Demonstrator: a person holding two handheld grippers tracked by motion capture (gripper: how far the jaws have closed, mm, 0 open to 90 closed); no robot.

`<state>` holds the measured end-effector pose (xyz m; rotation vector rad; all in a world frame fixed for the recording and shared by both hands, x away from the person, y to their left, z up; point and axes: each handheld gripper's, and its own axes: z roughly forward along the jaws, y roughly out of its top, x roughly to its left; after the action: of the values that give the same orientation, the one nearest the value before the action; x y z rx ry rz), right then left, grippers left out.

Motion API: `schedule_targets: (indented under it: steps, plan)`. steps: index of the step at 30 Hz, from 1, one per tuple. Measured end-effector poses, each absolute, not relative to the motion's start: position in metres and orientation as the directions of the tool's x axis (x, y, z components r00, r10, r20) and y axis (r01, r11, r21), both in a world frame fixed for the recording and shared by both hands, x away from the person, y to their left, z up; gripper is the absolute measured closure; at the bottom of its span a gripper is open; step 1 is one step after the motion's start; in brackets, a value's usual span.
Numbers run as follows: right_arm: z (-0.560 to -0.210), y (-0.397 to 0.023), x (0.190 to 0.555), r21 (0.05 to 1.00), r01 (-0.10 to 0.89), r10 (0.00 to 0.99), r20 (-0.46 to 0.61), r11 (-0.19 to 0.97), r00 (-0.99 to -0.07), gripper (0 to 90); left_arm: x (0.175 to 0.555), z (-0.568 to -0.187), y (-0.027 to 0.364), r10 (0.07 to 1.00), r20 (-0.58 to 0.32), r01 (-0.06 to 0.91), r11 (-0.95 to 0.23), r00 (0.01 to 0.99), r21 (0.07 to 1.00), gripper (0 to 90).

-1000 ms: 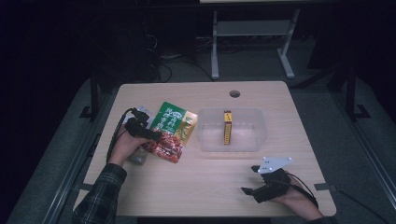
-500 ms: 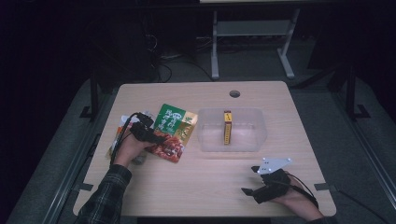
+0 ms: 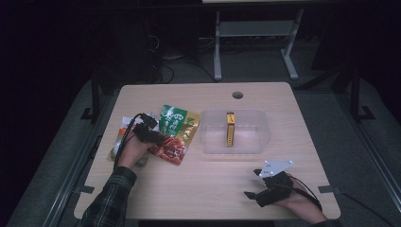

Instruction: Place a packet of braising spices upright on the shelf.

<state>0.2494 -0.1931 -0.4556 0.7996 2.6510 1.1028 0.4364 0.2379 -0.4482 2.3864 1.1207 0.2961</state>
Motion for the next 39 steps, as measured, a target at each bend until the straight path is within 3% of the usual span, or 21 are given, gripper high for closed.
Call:
schedule_targets:
  steps: [13,21,25,39]
  plan:
    - [-0.457,-0.192,0.250,0.690,0.408,0.525,0.048,0.598,-0.850,14.8,0.438,-0.446,0.233,0.743,0.020,0.643,-0.591,0.669,0.487,82.9]
    - [-0.456,-0.193,0.249,0.690,0.410,0.528,0.046,0.597,-0.848,14.8,0.440,-0.444,0.231,0.746,0.020,0.653,-0.596,0.666,0.467,83.8]
    - [-0.456,-0.193,0.249,0.690,0.407,0.526,0.045,0.598,-0.849,14.8,0.442,-0.441,0.223,0.739,0.065,0.653,-0.630,0.671,0.420,85.7]
    - [-0.456,-0.193,0.249,0.690,0.407,0.526,0.045,0.598,-0.849,14.8,0.439,-0.436,0.243,0.754,-0.061,0.666,-0.537,0.655,0.517,89.3]
